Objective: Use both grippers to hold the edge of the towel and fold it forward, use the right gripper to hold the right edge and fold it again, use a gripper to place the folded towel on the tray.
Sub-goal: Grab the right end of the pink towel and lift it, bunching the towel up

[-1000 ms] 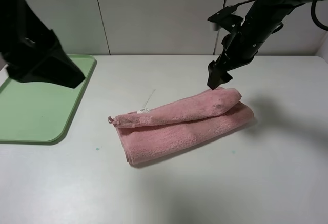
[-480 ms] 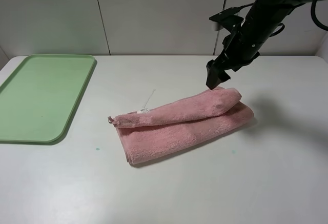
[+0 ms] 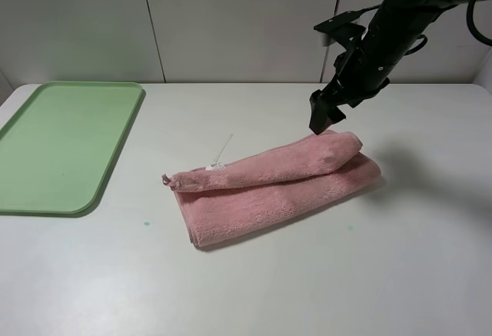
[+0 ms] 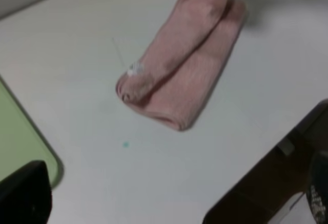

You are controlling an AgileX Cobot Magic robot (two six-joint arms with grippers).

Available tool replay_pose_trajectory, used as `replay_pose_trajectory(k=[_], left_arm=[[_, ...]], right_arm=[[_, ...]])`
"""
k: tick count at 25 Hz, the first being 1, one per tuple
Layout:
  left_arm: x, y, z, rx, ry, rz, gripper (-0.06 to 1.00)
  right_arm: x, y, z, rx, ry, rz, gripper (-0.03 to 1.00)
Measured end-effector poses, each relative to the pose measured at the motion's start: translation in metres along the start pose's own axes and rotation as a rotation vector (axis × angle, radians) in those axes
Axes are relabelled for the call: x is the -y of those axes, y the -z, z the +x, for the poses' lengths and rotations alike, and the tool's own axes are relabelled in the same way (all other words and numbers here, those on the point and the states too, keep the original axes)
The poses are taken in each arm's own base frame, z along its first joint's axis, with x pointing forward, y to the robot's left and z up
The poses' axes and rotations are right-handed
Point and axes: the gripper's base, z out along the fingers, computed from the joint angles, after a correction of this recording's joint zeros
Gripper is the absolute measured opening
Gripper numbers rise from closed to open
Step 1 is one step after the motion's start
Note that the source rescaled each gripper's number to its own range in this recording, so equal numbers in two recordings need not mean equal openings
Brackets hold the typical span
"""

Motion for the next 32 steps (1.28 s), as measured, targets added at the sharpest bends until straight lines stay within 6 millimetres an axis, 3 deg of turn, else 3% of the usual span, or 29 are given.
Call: replay_pose_trajectory(k=[7, 12, 32], left_arm=[[-0.003, -0.037, 0.058, -0.112, 0.046, -0.016, 1.00], [-0.004, -0.054, 0.082, -0.131, 0.036, -0.018, 1.00], [-0.007, -0.062, 0.084, -0.045, 0.036, -0.074, 1.00]], right_arm=[[0.000, 0.000, 0.000, -0.002, 0.000, -0.001, 1.00], [0.000, 0.000, 0.000, -0.002, 0.000, -0.001, 1.00], [-0.002, 0.000, -0.002, 0.025, -0.027, -0.021, 1.00]])
